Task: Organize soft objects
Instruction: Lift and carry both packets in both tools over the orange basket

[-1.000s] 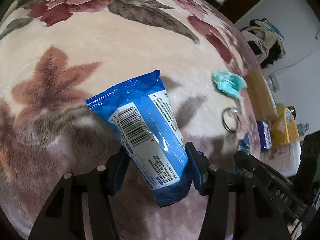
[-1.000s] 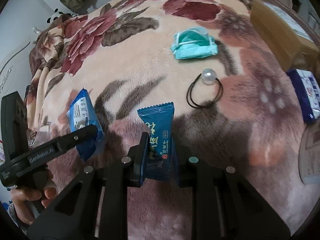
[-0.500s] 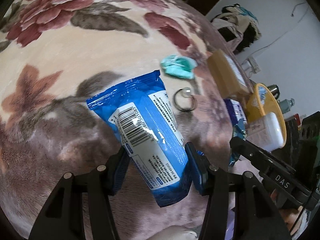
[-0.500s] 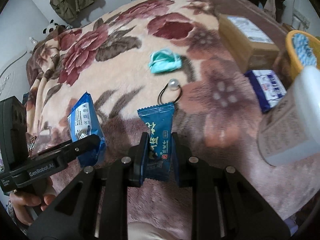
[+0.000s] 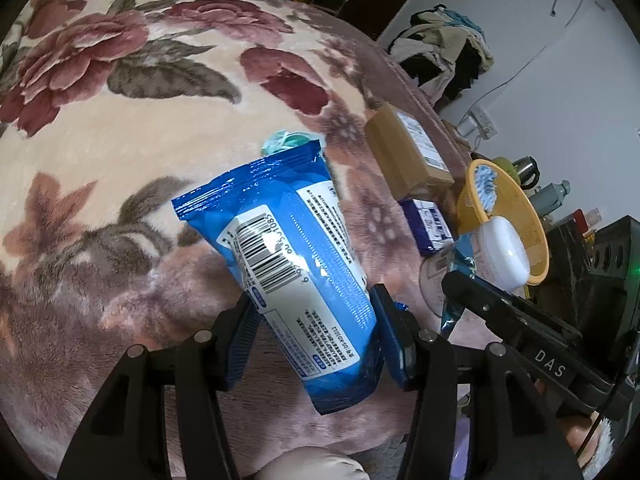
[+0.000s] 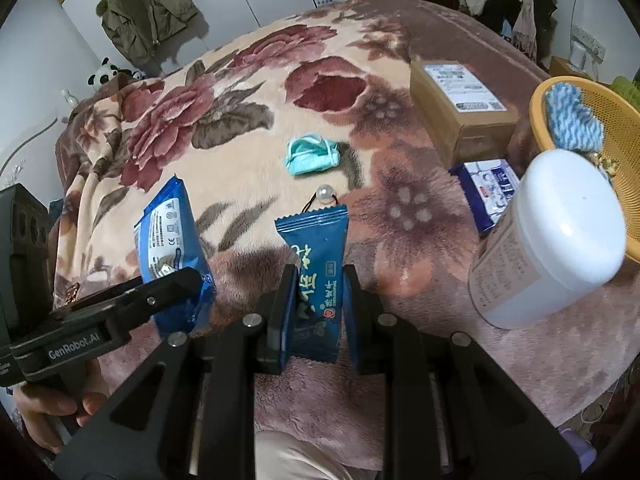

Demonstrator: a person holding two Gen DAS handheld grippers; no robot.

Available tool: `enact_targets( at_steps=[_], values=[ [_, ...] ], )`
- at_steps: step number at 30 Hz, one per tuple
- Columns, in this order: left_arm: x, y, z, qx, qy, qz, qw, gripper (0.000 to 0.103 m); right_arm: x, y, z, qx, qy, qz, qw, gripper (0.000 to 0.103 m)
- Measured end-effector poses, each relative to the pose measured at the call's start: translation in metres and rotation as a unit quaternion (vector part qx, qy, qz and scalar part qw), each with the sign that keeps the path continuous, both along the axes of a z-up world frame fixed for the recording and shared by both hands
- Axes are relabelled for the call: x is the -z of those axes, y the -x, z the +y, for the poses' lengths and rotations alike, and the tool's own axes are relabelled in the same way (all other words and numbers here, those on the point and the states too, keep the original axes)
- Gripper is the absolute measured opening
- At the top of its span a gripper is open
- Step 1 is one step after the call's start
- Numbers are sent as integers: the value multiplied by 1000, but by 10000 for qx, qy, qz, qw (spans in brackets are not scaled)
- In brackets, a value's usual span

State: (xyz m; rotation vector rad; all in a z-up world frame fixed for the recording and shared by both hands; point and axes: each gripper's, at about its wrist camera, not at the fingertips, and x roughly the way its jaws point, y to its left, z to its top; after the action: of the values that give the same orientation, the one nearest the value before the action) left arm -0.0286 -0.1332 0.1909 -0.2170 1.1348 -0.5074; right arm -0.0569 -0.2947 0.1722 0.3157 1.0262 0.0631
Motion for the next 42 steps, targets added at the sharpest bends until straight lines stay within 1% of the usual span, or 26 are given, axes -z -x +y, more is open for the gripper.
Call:
enact_targets(
  at_steps=[7,25,37,42],
  values=[
    [-20,5,-21,159,1,-174,9997,56,-21,7,-17,100,18,-209,9997,22],
    [-55,10,-91,597,50,-362,9975,56,-63,17,-74,415,101,-599,9973,22],
    [-69,9,-145,883,143,-338,9954,56,-81,23,-117,634,139,-765,9950,22],
    [-75,9,-169,1018,178,-357,9940,56,-84,26,-138,777,139,-800,9937,22]
  ],
)
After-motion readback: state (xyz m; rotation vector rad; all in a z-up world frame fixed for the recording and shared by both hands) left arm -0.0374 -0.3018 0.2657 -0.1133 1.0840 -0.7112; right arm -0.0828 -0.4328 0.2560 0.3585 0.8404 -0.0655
